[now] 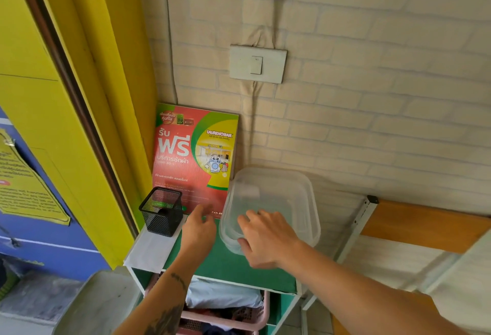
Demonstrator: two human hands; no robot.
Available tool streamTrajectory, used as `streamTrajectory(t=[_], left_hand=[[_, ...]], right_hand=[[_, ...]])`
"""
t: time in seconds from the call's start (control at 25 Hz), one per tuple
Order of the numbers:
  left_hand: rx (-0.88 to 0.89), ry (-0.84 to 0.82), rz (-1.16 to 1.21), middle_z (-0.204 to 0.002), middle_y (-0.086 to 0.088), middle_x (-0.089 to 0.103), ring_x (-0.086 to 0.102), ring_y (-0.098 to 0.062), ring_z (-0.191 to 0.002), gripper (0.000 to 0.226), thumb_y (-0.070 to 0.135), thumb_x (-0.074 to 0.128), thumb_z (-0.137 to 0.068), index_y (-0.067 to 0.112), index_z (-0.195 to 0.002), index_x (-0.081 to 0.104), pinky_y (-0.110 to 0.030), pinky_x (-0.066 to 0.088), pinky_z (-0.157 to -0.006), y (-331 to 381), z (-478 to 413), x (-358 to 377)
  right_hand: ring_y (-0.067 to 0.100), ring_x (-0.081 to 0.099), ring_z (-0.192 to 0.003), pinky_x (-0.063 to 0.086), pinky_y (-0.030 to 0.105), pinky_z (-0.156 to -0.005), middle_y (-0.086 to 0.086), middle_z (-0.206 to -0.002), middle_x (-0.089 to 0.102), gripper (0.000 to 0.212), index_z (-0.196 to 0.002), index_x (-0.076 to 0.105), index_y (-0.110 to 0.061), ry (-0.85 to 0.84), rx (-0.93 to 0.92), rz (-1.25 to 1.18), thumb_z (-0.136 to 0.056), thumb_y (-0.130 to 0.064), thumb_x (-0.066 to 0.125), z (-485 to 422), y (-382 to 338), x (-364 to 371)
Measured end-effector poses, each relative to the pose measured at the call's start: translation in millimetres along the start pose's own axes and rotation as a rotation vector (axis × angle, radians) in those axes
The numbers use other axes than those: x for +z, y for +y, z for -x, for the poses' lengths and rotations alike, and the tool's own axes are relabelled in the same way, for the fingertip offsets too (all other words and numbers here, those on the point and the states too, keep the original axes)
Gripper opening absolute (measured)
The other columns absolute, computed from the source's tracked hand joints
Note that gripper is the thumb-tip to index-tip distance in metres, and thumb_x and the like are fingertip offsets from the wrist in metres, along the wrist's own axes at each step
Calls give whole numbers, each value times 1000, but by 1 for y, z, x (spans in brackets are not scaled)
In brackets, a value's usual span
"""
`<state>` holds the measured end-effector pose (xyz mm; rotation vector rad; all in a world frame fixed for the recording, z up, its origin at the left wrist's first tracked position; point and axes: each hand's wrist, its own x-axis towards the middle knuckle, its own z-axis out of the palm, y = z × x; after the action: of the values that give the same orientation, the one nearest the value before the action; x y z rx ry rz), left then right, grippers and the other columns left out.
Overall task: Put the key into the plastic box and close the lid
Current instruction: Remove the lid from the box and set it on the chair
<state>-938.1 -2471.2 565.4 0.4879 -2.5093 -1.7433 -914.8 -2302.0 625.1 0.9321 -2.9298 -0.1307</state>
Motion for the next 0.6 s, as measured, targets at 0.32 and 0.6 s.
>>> streamTrajectory(t=[0.32, 0.6], left_hand=[[432, -129, -471, -155, -4, 36, 39, -25, -138, 52, 30, 40, -96, 16, -146, 37, -42, 35, -113, 30, -9, 39], [407, -218, -499, -164, -7, 11, 14, -23, -150, 66, 37, 40, -97, 14, -154, 16, -40, 18, -121, 31, -8, 54]], right_hand=[[24, 42, -127, 44, 40, -99, 6, -142, 42, 49, -139, 39, -17, 235, 686, -411, -96, -38, 44, 36, 89, 27], [22, 19, -148, 18, 38, -116, 2, -163, 16, 61, -155, 11, -18, 225, 911, -1020, -103, -31, 40, 49, 80, 41]])
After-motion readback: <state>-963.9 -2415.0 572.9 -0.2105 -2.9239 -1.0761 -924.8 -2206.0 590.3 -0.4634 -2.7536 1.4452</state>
